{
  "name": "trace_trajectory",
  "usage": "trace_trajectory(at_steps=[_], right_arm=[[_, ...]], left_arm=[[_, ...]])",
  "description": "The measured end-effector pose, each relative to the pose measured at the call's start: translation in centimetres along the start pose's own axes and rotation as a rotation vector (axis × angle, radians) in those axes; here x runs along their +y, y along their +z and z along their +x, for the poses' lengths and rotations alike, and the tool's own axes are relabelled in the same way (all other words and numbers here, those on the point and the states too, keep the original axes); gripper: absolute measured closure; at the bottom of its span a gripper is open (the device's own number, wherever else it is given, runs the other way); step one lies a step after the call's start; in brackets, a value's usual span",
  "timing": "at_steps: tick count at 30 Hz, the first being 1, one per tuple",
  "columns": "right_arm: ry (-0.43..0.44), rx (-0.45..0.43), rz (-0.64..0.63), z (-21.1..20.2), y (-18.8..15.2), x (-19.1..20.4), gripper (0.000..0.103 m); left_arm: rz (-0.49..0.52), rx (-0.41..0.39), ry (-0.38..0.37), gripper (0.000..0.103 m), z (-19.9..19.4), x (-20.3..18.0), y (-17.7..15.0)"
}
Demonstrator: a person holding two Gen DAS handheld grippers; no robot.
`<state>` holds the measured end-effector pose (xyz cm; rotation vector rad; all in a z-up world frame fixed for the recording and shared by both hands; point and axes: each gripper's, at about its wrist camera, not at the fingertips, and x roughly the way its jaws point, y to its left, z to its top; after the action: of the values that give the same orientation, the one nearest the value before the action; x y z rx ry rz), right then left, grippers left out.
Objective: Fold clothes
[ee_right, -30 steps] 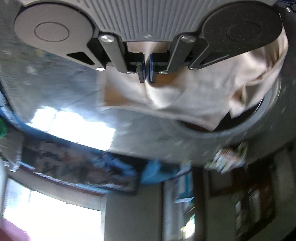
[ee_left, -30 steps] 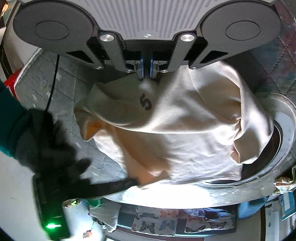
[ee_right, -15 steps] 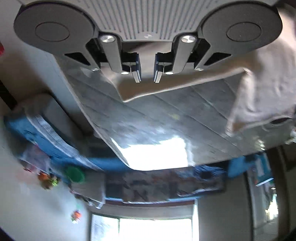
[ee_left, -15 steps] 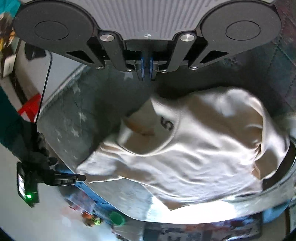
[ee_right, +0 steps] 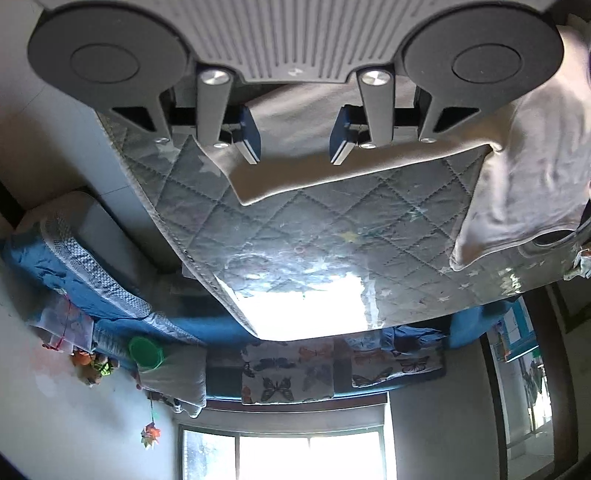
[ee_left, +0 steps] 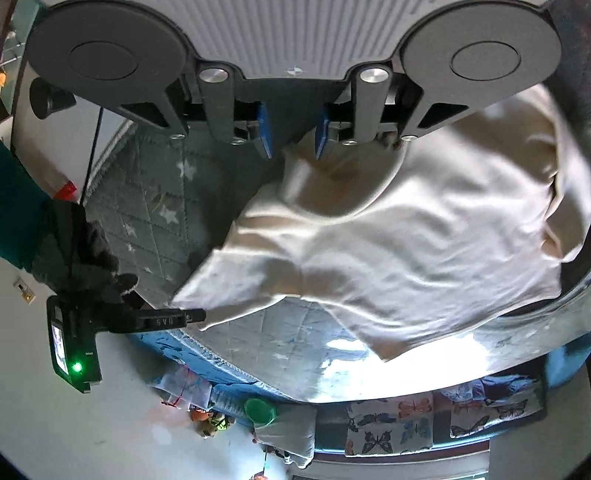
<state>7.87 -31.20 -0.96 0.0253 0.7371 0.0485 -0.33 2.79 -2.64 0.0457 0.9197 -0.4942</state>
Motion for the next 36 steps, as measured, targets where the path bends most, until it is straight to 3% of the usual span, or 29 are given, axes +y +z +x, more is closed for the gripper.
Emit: trace_trajectory(at_steps=[5,10,18,23,26,30,36], right_arm=[[-0.022,0.003,0.0,0.4,-0.1,-0.8,0.061],[-0.044,0.005,0.017,1.4,0.2,-2.0,0.061],[-0.049,0.022,-0.006,3.8,0.4,-2.4,0.062],[-0.09,0.008,-0.01,4.6,0.6,-2.8,0.062],[-0.09,0.013,-0.001,4.4,0.8,-3.0,0.062],[-0.061,-0.009,-0.059,2.4,0.9,-2.0,0.062],[0.181,-0.001,-0.176,-1.8,0.5,2.7,0.06]], left_arm=[[0.06,-0.001,0.01,0.081,0.8,-0.9,0.0],[0.073,0.002,0.018,0.096,1.6,-1.1,-0.2],[0.067,0.017,-0.085,0.097,1.2,-1.8,-0.7],[0.063,0.055,-0.113,0.096,1.5,-2.2,-1.5],[0.057,0.039,-0.114,0.093,0.1,-1.5,-1.7],[0.042,-0.008,-0.043,0.081,-2.4,0.4,-1.8],[0.016,-0.026,0.097,0.06,-3.9,3.3,-2.2]])
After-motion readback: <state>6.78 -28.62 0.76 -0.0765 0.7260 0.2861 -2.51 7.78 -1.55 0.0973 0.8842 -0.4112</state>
